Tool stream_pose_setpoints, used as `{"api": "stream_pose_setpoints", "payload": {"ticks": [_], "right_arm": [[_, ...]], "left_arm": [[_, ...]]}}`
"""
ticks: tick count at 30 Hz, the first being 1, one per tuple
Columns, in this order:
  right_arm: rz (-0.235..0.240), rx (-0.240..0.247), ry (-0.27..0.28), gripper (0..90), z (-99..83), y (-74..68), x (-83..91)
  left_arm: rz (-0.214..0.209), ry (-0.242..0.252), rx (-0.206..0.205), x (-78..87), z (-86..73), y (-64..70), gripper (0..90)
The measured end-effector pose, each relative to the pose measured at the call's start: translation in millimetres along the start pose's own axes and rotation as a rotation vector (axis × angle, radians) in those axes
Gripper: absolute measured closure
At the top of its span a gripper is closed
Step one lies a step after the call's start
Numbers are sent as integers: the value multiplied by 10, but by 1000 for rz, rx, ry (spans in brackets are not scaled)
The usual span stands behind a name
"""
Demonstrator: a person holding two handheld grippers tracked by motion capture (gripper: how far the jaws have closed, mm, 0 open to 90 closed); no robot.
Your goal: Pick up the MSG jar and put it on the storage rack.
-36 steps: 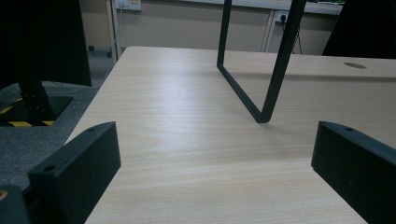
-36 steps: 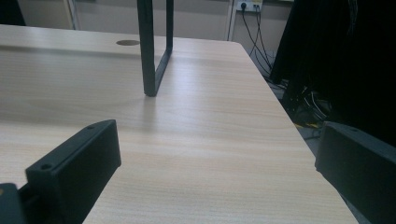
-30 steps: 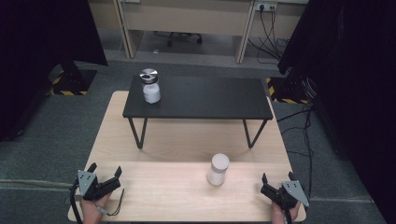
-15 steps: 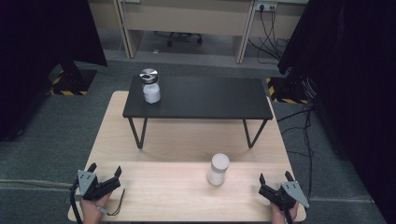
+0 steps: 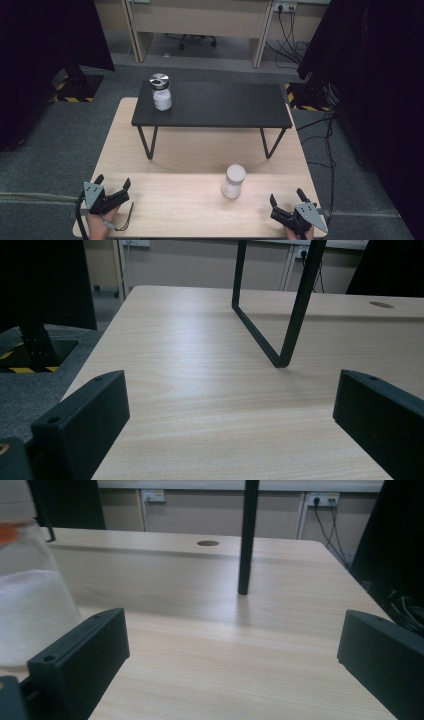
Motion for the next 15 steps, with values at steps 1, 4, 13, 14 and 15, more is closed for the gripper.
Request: {"api": "stream_pose_setpoints", "payload": {"ticks": [1, 4, 13, 14, 15], "right_arm": [[8, 1, 2, 4, 0, -14, 2], [23, 11, 15, 3, 2, -68, 16], [93, -24, 53, 3, 68, -233, 6], [102, -19, 55, 3, 82, -252, 2], [107, -19, 58, 3, 88, -266, -2]], "left_arm": [[-1, 0, 0, 0, 0, -1, 6], [-3, 0, 0, 1, 0, -3, 6], [-9, 4, 2, 5, -2, -10, 7], [-9, 4, 2, 6, -2, -10, 7], [-9, 4, 2, 6, -3, -10, 7]]}}
Point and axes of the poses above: each handheld gripper's, and its own axes: x roughly backward along the jaws, z roughly out of its top, y roughly to its right, the point moved 7 cm from there along -x, roughly forward along the jaws
